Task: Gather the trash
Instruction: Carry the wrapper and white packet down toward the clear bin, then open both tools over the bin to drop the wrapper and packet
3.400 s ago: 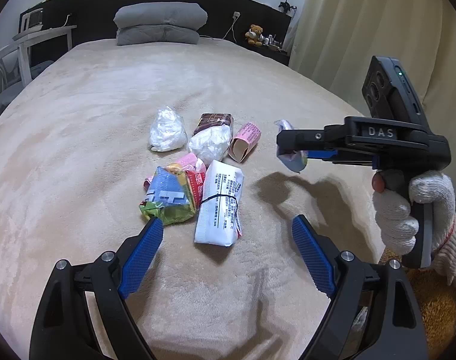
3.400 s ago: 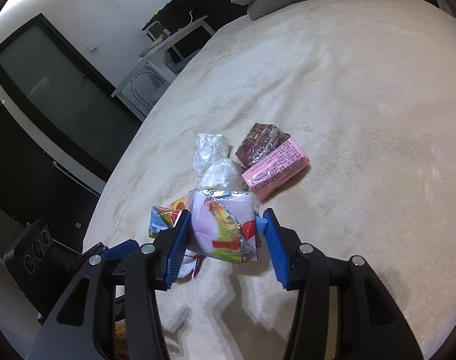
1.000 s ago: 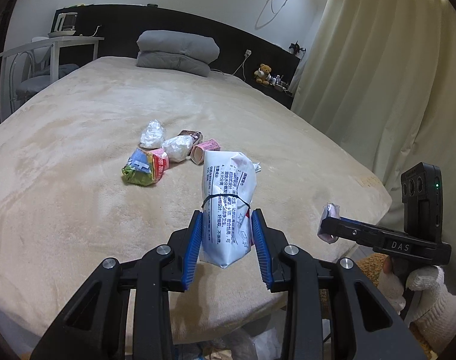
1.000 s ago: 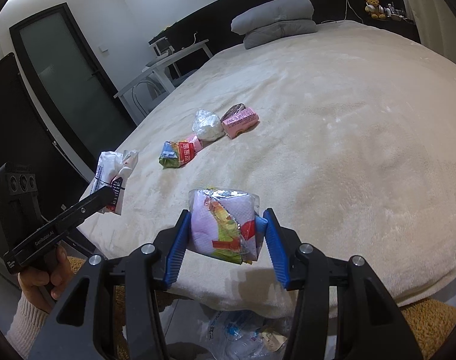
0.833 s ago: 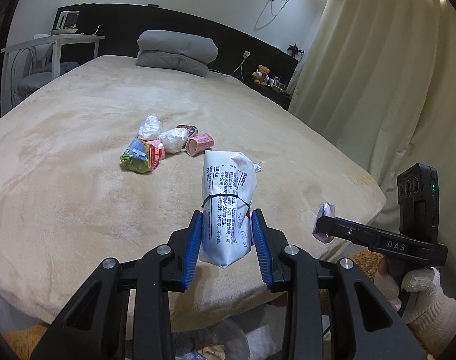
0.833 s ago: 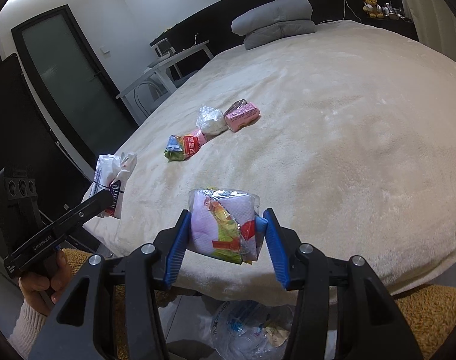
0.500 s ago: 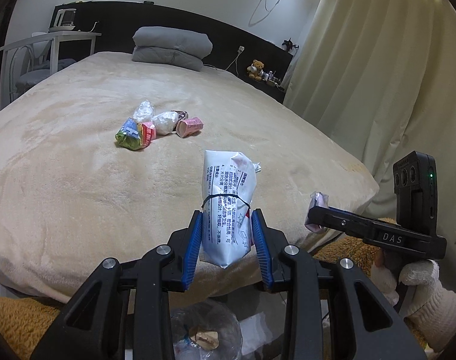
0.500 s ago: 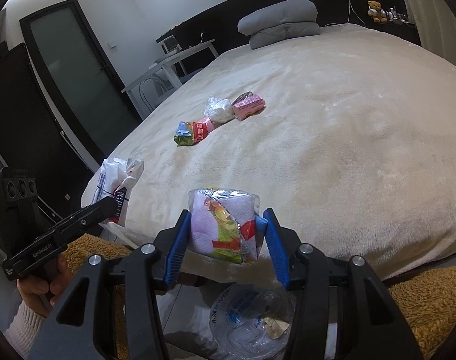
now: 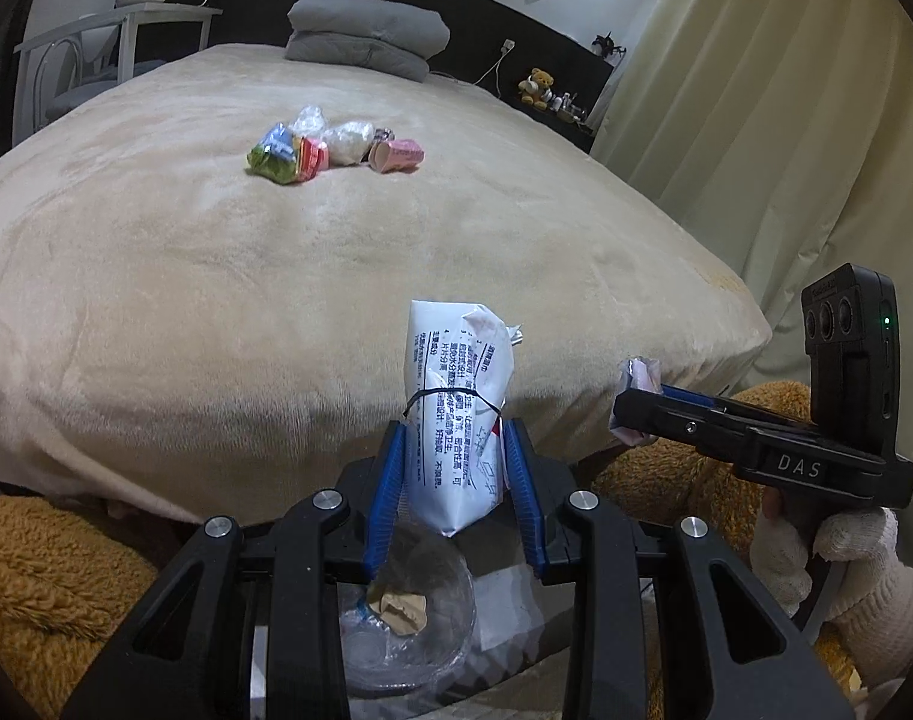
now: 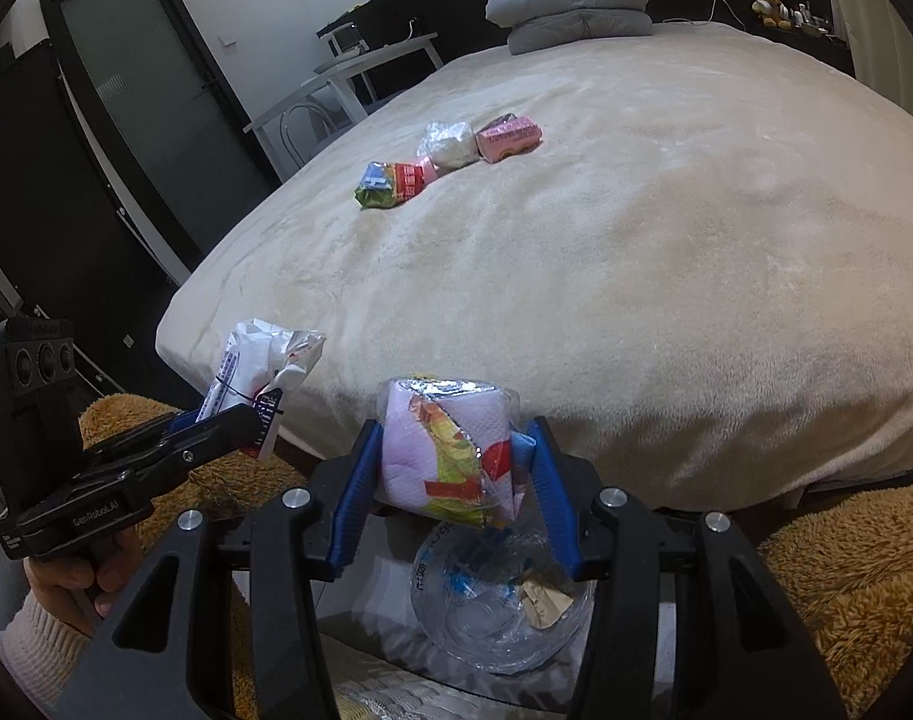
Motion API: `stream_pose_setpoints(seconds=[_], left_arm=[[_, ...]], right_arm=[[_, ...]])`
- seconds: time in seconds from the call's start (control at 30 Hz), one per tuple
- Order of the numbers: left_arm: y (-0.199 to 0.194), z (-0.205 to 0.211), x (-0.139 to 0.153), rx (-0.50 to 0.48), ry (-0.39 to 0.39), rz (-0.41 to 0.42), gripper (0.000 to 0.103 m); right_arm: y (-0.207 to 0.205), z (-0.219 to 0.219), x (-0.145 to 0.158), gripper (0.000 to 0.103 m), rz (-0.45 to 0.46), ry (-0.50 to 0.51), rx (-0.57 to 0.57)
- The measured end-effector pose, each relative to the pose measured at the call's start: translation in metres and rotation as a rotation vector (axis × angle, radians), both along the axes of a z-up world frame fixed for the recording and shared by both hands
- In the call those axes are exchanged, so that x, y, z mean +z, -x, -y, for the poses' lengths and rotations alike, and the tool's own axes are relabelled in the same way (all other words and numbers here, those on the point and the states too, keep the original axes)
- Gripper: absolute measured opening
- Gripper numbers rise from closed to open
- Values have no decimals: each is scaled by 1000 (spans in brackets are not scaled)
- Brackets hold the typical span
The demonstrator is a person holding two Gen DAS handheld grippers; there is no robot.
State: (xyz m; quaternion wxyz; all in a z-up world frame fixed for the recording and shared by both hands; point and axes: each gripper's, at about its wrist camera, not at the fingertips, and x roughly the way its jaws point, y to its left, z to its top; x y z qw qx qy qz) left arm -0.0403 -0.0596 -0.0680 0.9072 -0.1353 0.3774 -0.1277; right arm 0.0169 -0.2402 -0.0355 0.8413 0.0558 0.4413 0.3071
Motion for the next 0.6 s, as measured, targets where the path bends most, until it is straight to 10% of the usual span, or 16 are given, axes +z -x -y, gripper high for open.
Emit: stream_pose_setpoints(seconds=[0.6], left_arm=[[-25,24,-89,-42,-109,-403,33]], right_arm=[[-16,-11,-87,49,-343,131,23]])
